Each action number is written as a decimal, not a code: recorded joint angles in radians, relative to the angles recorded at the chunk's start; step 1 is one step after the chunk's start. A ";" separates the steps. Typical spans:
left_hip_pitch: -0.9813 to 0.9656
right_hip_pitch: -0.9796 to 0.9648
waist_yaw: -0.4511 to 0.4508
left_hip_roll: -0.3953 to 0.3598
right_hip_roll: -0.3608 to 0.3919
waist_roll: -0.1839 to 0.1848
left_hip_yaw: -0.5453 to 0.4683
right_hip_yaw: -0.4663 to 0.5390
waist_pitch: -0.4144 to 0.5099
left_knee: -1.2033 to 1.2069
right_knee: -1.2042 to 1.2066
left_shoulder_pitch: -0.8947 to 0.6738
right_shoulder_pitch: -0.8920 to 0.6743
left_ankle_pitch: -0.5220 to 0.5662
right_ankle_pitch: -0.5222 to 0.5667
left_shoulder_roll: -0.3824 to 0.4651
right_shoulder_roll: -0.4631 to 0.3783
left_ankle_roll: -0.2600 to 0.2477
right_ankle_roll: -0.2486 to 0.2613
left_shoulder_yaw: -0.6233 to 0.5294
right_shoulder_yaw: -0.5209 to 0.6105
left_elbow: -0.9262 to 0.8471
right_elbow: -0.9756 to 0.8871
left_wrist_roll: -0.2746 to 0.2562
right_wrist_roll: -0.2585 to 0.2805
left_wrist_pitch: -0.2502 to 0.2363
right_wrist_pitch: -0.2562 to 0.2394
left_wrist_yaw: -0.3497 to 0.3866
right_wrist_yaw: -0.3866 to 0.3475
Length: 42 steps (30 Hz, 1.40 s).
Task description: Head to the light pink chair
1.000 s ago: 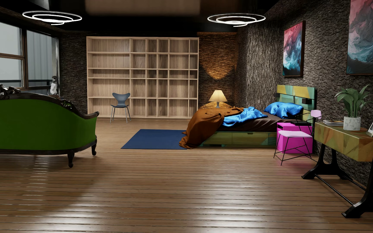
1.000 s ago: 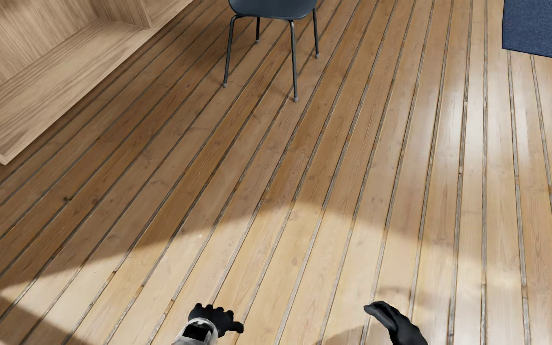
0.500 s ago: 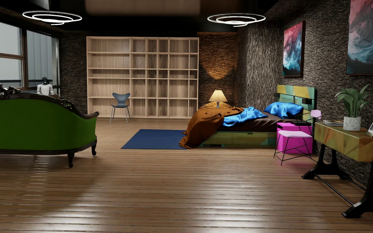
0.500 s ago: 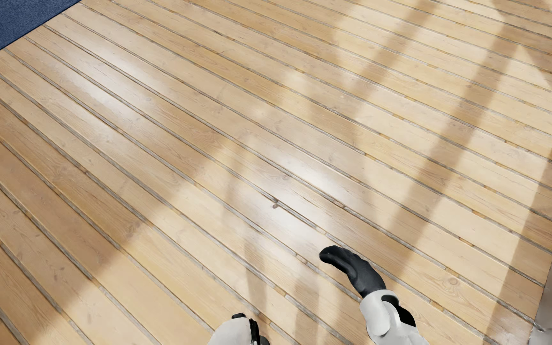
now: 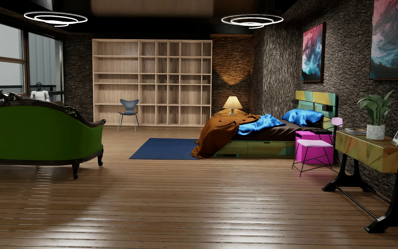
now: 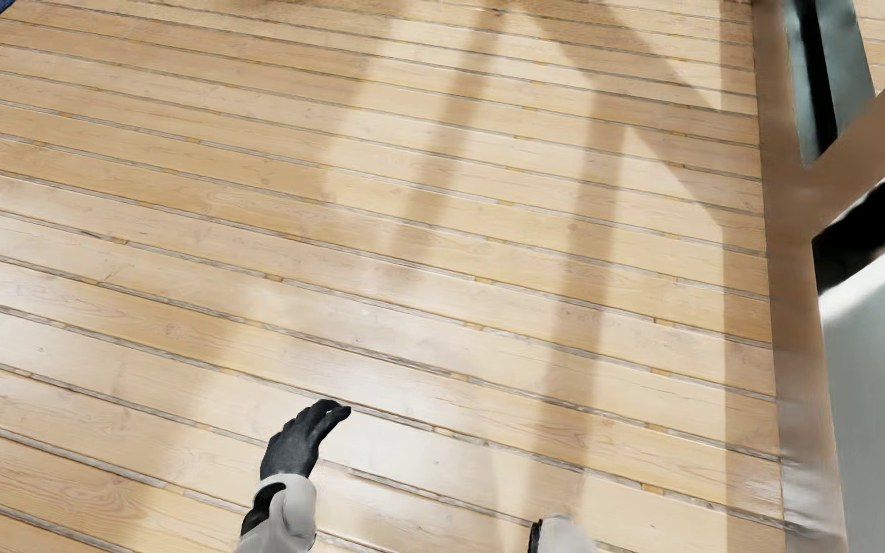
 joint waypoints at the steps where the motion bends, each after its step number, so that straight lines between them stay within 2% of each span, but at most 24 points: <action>1: 0.098 -0.057 -0.013 -0.024 -0.035 0.002 -0.047 -0.025 -0.007 -0.058 -0.177 -0.030 0.071 0.003 -0.024 0.021 -0.011 0.001 0.003 -0.030 -0.050 -0.067 -0.010 -0.048 0.032 -0.036 -0.022 0.006 -0.003; 4: 0.377 -0.068 -0.065 -0.021 -0.069 0.020 -0.202 -0.020 -0.032 -0.194 -0.846 -0.099 0.292 0.073 -0.020 0.099 0.001 0.013 0.021 -0.145 -0.235 -0.250 -0.124 -0.113 0.140 -0.081 -0.095 0.018 -0.102; 6: 0.507 -0.051 -0.106 0.048 -0.040 0.055 -0.240 0.042 -0.047 -0.151 -0.881 -0.077 0.378 0.157 0.042 0.140 0.052 0.033 0.130 -0.187 -0.322 -0.315 -0.163 -0.148 0.158 -0.069 -0.070 0.033 -0.161; 7: 0.519 -0.062 -0.121 0.089 -0.012 0.081 -0.231 0.046 -0.049 -0.035 -0.731 -0.043 0.385 0.243 0.135 0.156 0.081 -0.012 0.148 -0.195 -0.346 -0.325 -0.151 -0.164 0.152 -0.046 -0.047 0.034 -0.178; 9: 0.382 -0.049 -0.131 0.216 0.004 0.141 -0.099 -0.012 -0.042 0.363 -0.482 0.044 0.314 0.445 0.072 0.148 0.123 -0.248 0.135 -0.204 -0.328 -0.282 -0.062 -0.152 0.085 0.029 0.024 0.022 -0.180; 11: 0.104 0.073 -0.113 0.272 0.003 0.192 0.020 -0.099 -0.035 0.670 -0.441 0.102 0.170 0.362 -0.053 0.107 0.151 -0.242 0.107 -0.258 -0.228 -0.127 -0.001 -0.050 -0.046 0.128 0.077 -0.034 -0.118; 12: -0.034 0.169 -0.103 0.273 -0.005 0.208 0.070 -0.155 -0.037 0.703 -0.480 0.113 0.104 0.312 -0.089 0.092 0.162 -0.226 0.109 -0.306 -0.205 -0.011 -0.033 0.007 -0.075 0.165 0.049 -0.092 -0.123; 15: -0.340 0.499 -0.070 0.313 0.030 0.228 0.162 -0.340 -0.055 0.438 -0.676 0.147 -0.038 0.191 -0.122 0.111 0.183 -0.184 0.124 -0.412 -0.310 0.323 -0.239 0.079 0.080 0.154 -0.142 -0.363 -0.293; 17: -0.467 0.692 -0.043 0.331 0.099 0.227 0.137 -0.402 -0.070 0.095 -0.819 0.197 -0.150 0.182 -0.114 0.160 0.185 -0.137 0.142 -0.391 -0.359 0.410 -0.386 0.083 0.211 0.111 -0.184 -0.466 -0.403; 18: -0.506 0.776 -0.030 0.334 0.134 0.221 0.113 -0.407 -0.076 -0.071 -0.878 0.232 -0.194 0.184 -0.095 0.169 0.187 -0.116 0.148 -0.328 -0.367 0.423 -0.473 0.058 0.271 0.130 -0.193 -0.432 -0.450; 20: -0.521 0.907 -0.003 0.349 0.162 0.197 0.121 -0.365 -0.085 -0.187 -0.892 0.301 -0.206 0.172 0.005 0.128 0.193 -0.092 0.149 -0.109 -0.363 0.456 -0.644 -0.052 0.341 0.271 -0.237 -0.220 -0.464; 22: -0.473 0.911 0.014 0.339 0.096 0.151 0.174 -0.262 -0.089 -0.046 -0.655 0.343 -0.134 0.268 0.253 0.024 0.167 0.018 0.128 0.074 -0.329 0.456 -0.750 -0.129 0.251 0.414 -0.238 -0.042 -0.393; 24: -0.407 0.704 0.001 0.261 0.012 0.085 0.200 -0.138 -0.072 0.094 -0.190 0.308 -0.058 0.224 0.420 -0.052 0.122 0.054 0.056 0.098 -0.276 0.431 -0.749 -0.122 0.069 0.374 -0.182 -0.097 -0.324; 25: -0.355 0.541 -0.010 0.205 0.035 0.057 0.206 -0.039 -0.061 0.115 0.009 0.252 -0.032 0.163 0.349 -0.060 0.112 0.049 0.059 0.050 -0.244 0.417 -0.689 -0.058 0.023 0.354 -0.150 -0.109 -0.280; 27: -0.205 0.226 -0.020 0.099 0.063 0.026 0.170 0.062 -0.048 0.055 0.157 0.118 -0.003 0.080 0.184 -0.075 0.099 0.041 0.039 -0.020 -0.170 0.323 -0.456 0.070 0.015 0.344 -0.105 0.003 -0.123; 29: -0.026 0.014 -0.032 0.030 0.034 0.026 0.068 0.016 -0.047 -0.056 -0.027 0.002 0.036 0.034 0.060 -0.111 0.080 0.044 -0.020 -0.015 -0.097 0.175 -0.213 0.017 -0.038 0.211 -0.077 -0.003 0.056; 31: 0.159 -0.078 -0.058 0.011 0.048 0.038 -0.056 -0.052 -0.049 -0.167 -0.422 -0.115 0.101 0.006 0.022 -0.088 0.089 0.043 -0.023 -0.106 -0.086 0.021 -0.105 -0.009 -0.092 0.072 -0.065 -0.094 0.132; 33: 0.346 -0.081 -0.091 0.029 0.095 0.045 -0.175 -0.059 -0.049 -0.260 -0.857 -0.218 0.192 0.003 0.025 -0.025 0.130 0.033 0.064 -0.223 -0.162 -0.132 -0.119 0.044 -0.070 -0.021 -0.075 -0.060 0.056; 35: 0.502 -0.080 -0.127 0.062 0.103 0.054 -0.226 -0.110 -0.045 -0.238 -0.928 -0.256 0.277 0.052 0.007 0.012 0.176 0.015 0.115 -0.280 -0.255 -0.211 -0.156 0.022 -0.029 -0.070 -0.082 0.004 -0.077; 36: 0.551 -0.087 -0.147 0.085 0.118 0.067 -0.241 -0.108 -0.045 -0.176 -0.803 -0.239 0.306 0.125 0.025 0.028 0.202 -0.016 0.065 -0.291 -0.288 -0.217 -0.161 -0.024 -0.021 -0.067 -0.073 0.015 -0.125; 37: 0.563 -0.088 -0.165 0.107 0.134 0.086 -0.263 -0.120 -0.045 -0.061 -0.667 -0.205 0.319 0.250 0.097 0.051 0.231 -0.118 0.002 -0.304 -0.314 -0.207 -0.155 -0.065 -0.014 -0.044 -0.062 0.008 -0.145; 38: 0.524 -0.076 -0.178 0.123 0.140 0.108 -0.287 -0.152 -0.042 0.117 -0.549 -0.165 0.314 0.399 0.116 0.077 0.259 -0.298 -0.027 -0.323 -0.333 -0.183 -0.140 -0.086 -0.010 -0.004 -0.054 -0.010 -0.136; 39: 0.424 -0.047 -0.190 0.139 0.148 0.130 -0.282 -0.187 -0.036 0.334 -0.470 -0.128 0.285 0.517 0.048 0.095 0.276 -0.401 -0.069 -0.345 -0.343 -0.133 -0.120 -0.086 -0.017 0.048 -0.050 -0.034 -0.106; 42: -0.007 0.196 -0.191 0.230 0.211 0.186 -0.207 -0.274 -0.027 0.711 -0.527 -0.052 0.125 0.380 -0.112 0.088 0.268 -0.290 -0.104 -0.422 -0.338 0.201 -0.124 -0.054 -0.107 0.231 -0.048 -0.147 -0.091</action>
